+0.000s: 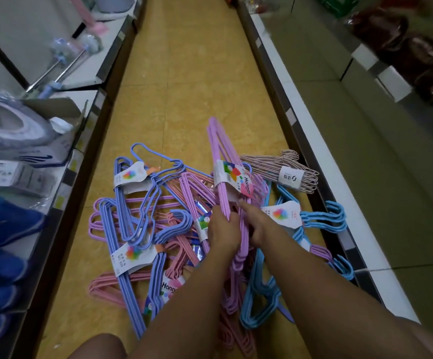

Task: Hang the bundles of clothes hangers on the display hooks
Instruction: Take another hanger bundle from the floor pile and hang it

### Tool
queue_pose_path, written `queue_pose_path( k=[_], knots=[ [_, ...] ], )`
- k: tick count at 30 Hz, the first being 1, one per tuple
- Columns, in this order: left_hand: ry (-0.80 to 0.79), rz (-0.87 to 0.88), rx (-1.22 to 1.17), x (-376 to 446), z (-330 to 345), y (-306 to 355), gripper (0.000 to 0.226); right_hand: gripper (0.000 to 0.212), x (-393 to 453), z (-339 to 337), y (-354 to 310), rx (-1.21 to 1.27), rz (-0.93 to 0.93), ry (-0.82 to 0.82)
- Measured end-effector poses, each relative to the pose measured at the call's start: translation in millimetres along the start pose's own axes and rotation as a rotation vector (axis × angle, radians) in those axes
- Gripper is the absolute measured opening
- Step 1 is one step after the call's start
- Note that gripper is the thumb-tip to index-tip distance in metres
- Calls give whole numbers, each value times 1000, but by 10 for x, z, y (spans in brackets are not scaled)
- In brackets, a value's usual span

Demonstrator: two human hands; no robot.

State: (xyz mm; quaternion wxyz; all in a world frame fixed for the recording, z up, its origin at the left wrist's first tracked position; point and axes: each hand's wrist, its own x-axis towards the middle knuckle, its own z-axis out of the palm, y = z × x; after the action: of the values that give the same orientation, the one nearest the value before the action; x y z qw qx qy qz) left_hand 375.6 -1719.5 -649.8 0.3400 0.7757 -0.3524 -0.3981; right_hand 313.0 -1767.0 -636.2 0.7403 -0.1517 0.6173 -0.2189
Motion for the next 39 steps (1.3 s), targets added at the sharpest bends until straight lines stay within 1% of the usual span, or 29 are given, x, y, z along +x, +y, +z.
queue_pose_path(
  k=[2,3,5,6,8,10,11,13,15,17,18,20,23,26,29,30,32,33,35,37,39],
  knots=[
    [-17,55,83,-54,-31,-20,26,34,-30,62,1,99,5,17],
    [-11,69,134,-99,-79,31,32,33,-59,101,4,99,-20,81],
    [-2,66,222,-187,-197,188,41,36,-145,139,-8,-7,-85,197],
    [-7,55,231,-236,-266,283,43,37,-229,162,-34,-59,-110,230],
    [-63,25,162,-346,-418,497,43,37,-400,194,-142,-98,-121,313],
    [-140,-9,81,-452,-589,710,44,36,-628,213,-324,-190,-130,436],
    [-167,-30,56,-525,-694,830,45,35,-799,225,-436,-279,-141,469],
    [-130,-86,4,-630,-923,1043,48,36,-1119,224,-637,-545,-167,552],
    [-14,-103,36,-682,-1208,1293,51,36,-1492,192,-848,-779,-189,661],
    [100,-80,156,-720,-1491,1554,50,32,-1840,209,-1015,-963,-252,699],
    [139,-71,217,-747,-1652,1723,50,29,-2032,233,-1098,-1060,-280,700],
    [167,-72,300,-806,-1948,2037,53,24,-2410,294,-1250,-1247,-334,685],
    [192,-86,393,-954,-2356,2441,72,21,-2963,399,-1498,-1464,-484,705],
    [202,-95,477,-1125,-2752,2743,84,20,-3457,530,-1728,-1568,-697,628],
    [129,-143,656,-1270,-3127,2953,87,27,-3765,678,-1906,-1629,-851,510],
    [90,-156,723,-1314,-3247,3002,83,28,-3866,737,-1954,-1636,-901,464],
    [31,-139,799,-1384,-3464,3058,63,20,-4081,864,-2033,-1674,-983,375],
    [25,-113,775,-1426,-3571,3082,49,15,-4207,932,-2069,-1701,-1021,334],
    [22,-59,623,-1537,-3739,3121,29,11,-4424,1058,-2121,-1742,-1086,285],
    [40,-25,534,-1684,-3863,3166,22,14,-4588,1168,-2145,-1762,-1093,260],
    [103,-9,521,-1817,-3967,3194,20,18,-4695,1265,-2132,-1800,-1063,240]
  ],
)
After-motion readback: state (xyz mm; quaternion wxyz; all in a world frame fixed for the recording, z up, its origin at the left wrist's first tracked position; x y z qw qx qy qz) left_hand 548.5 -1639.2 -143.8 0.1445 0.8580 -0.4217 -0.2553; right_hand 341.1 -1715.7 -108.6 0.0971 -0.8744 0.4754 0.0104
